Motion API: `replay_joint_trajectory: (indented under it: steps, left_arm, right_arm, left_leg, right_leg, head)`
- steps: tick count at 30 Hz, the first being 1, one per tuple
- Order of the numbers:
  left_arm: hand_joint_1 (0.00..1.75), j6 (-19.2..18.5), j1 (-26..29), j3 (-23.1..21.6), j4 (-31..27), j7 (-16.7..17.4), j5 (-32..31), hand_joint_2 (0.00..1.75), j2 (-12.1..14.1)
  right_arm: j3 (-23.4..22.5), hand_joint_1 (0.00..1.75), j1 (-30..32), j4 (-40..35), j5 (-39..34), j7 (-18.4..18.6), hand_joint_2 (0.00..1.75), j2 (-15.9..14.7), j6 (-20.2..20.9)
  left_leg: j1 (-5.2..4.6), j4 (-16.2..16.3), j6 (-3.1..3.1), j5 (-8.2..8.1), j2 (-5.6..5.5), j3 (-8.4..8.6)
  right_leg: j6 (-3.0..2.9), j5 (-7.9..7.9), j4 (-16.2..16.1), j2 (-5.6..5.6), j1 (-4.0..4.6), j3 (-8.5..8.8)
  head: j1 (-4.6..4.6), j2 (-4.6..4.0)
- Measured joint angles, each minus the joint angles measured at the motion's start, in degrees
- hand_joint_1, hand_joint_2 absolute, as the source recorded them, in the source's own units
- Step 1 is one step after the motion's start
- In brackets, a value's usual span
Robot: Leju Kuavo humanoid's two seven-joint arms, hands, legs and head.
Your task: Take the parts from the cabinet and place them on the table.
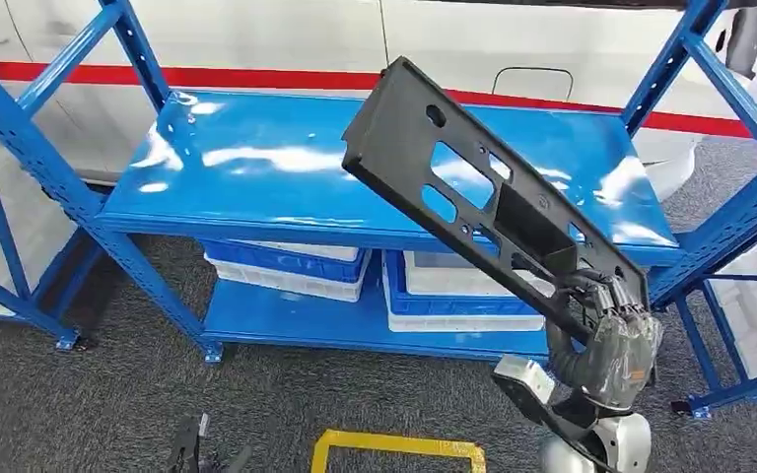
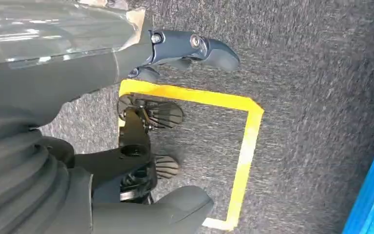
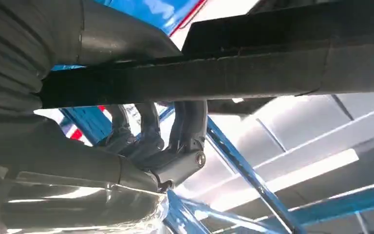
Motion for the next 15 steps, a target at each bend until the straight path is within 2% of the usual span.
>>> replay_joint_trajectory:
  steps: [1,2,3,4,5,6,7,8,11,12,13,14,15]
  left_arm:
    - [0.00,0.2,0.1,0.0,0.0,-0.2,0.1,1.75,0.0]
    - [0.00,0.2,0.3,0.2,0.0,-0.4,0.2,1.75,0.0]
    - [0.00,0.2,0.4,0.4,0.0,-0.6,0.4,1.75,0.0]
    - [0.00,0.2,0.5,0.5,0.0,-0.7,0.5,1.75,0.0]
    - [0.00,0.2,0.5,0.7,0.0,-0.8,0.6,1.75,0.0]
    - [0.00,0.2,0.5,0.9,0.0,-0.9,0.6,1.75,-0.1]
    - [0.00,0.2,0.5,1.0,0.0,-1.0,0.6,1.75,-0.1]
    - [0.00,0.3,0.5,1.1,0.0,-1.1,0.7,1.75,-0.1]
    - [0.00,0.3,0.6,1.3,0.0,-1.3,0.7,1.75,-0.2]
    - [0.00,0.4,0.6,1.3,0.0,-1.3,0.7,1.75,-0.1]
    - [0.00,0.4,0.7,1.3,0.0,-1.4,0.9,1.75,-0.1]
    - [0.00,0.3,0.7,1.3,0.0,-1.5,0.9,1.75,-0.1]
    - [0.00,0.3,0.8,1.3,0.0,-1.5,0.9,1.75,-0.1]
  right_arm:
    - [0.0,1.75,0.5,-0.5,0.0,0.0,1.75,0.0,0.0]
    - [0.0,1.75,0.9,-0.8,0.0,0.0,1.75,0.0,0.0]
    - [-0.1,1.75,1.2,-1.1,0.0,0.0,1.75,0.0,0.0]
    - [-0.1,1.75,1.3,-1.3,0.0,0.0,1.75,0.0,0.0]
    - [-0.1,1.75,1.3,-1.6,0.0,0.0,1.75,0.0,0.0]
    - [-0.1,1.75,1.3,-1.8,0.0,0.0,1.75,0.0,0.0]
    - [-0.1,1.75,1.1,-2.0,-0.1,0.0,1.75,0.0,0.0]
    - [0.0,1.75,1.2,-2.1,-0.3,0.1,1.75,0.0,0.0]
    - [0.0,1.75,1.3,-2.1,-0.6,0.7,1.75,0.0,0.0]
    - [0.1,1.75,1.3,-2.1,-0.6,0.7,1.75,0.0,0.0]
    - [0.2,1.75,1.2,-2.2,-0.7,0.7,1.75,0.0,0.0]
    - [0.2,1.75,1.2,-2.2,-0.7,0.9,1.75,0.0,0.0]
    - [0.2,1.75,1.3,-2.2,-0.8,1.0,1.75,0.0,0.0]
  left_leg:
    - [-0.16,0.0,0.18,0.13,0.08,-0.27]
    - [-0.30,0.0,0.31,0.25,0.13,-0.47]
    - [-0.41,0.0,0.35,0.36,0.15,-0.60]
    - [-0.46,0.0,0.31,0.44,0.15,-0.64]
    - [-0.50,0.1,0.18,0.58,0.10,-0.63]
    - [-0.51,0.1,0.05,0.66,0.05,-0.62]
    - [-0.78,0.2,-0.23,0.77,0.04,-0.71]
    - [-1.04,0.4,-0.48,0.78,0.04,-0.91]
    - [-0.66,0.2,-1.55,1.46,0.04,-1.12]
    - [-0.49,0.5,-1.80,1.10,-0.07,-1.42]
    - [-0.45,2.1,-2.18,-0.79,-0.02,-1.96]
    - [-0.31,5.5,-2.51,-3.36,-0.03,-3.22]
    - [-0.16,10.3,-2.86,-6.12,-0.01,-5.15]
  right_leg:
    - [-0.04,-1.76,4.8,0.00,0.09,-2.09]
    - [0.17,-2.34,7.4,0.00,0.10,-3.01]
    - [0.42,-1.92,6.6,-0.01,0.11,-2.27]
    - [0.69,-0.88,3.8,-0.01,0.11,-0.43]
    - [1.04,1.29,-2.5,-0.02,0.13,3.37]
    - [1.14,2.82,-8.0,-0.02,0.16,6.59]
    - [0.72,2.91,-11.8,-0.03,0.43,8.45]
    - [0.41,3.28,-11.9,-0.02,0.61,8.74]
    - [-0.43,3.80,-11.6,0.03,0.87,8.20]
    - [-1.07,4.37,-12.1,-0.04,0.07,8.22]
    - [-1.37,4.58,-12.1,-0.06,0.07,8.06]
    - [-1.51,4.66,-12.1,-0.15,0.06,7.86]
    - [-1.72,4.82,-12.1,-0.23,0.13,7.62]
  head:
    - [0.02,0.00]
    - [0.07,0.00]
    - [0.04,0.00]
    - [0.07,0.00]
    - [0.07,0.00]
    - [0.09,0.00]
    - [0.15,0.00]
    - [0.00,0.00]
    - [0.02,0.00]
    - [0.13,0.00]
    - [-0.11,0.00]
    - [-0.57,0.00]
    - [-0.59,0.00]
